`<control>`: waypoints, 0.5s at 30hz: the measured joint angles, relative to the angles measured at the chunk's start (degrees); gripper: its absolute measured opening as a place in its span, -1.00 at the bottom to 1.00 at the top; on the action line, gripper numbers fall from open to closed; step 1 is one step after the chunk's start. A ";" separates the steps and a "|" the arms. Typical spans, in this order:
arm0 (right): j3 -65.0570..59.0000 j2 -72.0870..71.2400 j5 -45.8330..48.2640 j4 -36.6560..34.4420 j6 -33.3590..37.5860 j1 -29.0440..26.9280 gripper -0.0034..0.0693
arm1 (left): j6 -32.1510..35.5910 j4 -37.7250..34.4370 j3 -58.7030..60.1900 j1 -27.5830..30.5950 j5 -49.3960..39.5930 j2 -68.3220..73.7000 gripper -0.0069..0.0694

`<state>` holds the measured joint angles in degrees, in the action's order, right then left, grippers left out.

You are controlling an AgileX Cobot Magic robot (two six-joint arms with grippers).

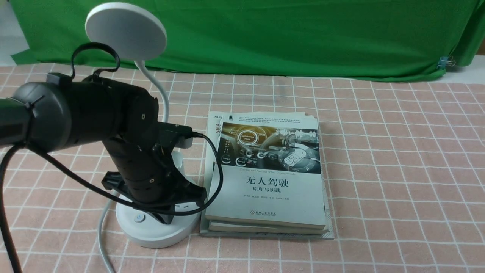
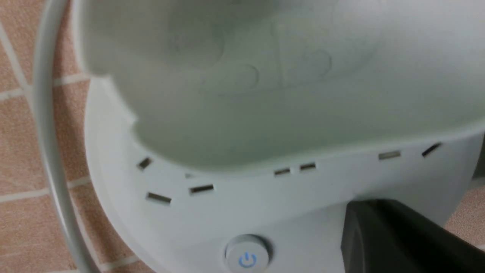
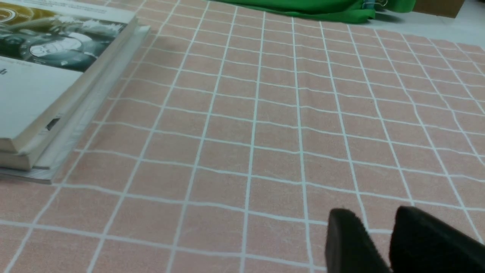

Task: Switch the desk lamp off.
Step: Use the left arm to press the button switch on the lamp holder

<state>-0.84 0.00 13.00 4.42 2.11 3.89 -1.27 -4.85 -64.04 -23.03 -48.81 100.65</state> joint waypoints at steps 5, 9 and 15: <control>0.00 0.00 0.00 0.00 0.00 0.00 -0.25 | -0.14 0.39 0.41 0.00 -0.01 -2.24 -0.81; 0.00 0.00 0.00 0.00 0.00 0.00 -0.25 | -0.72 0.39 0.48 0.00 -0.13 -4.97 -0.81; 0.00 0.00 0.00 0.00 0.00 0.00 -0.25 | -0.76 0.39 0.48 0.00 0.13 -4.35 -0.81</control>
<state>-0.84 0.00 13.00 4.42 2.11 3.89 -2.03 -4.46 -63.56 -23.03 -48.68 96.30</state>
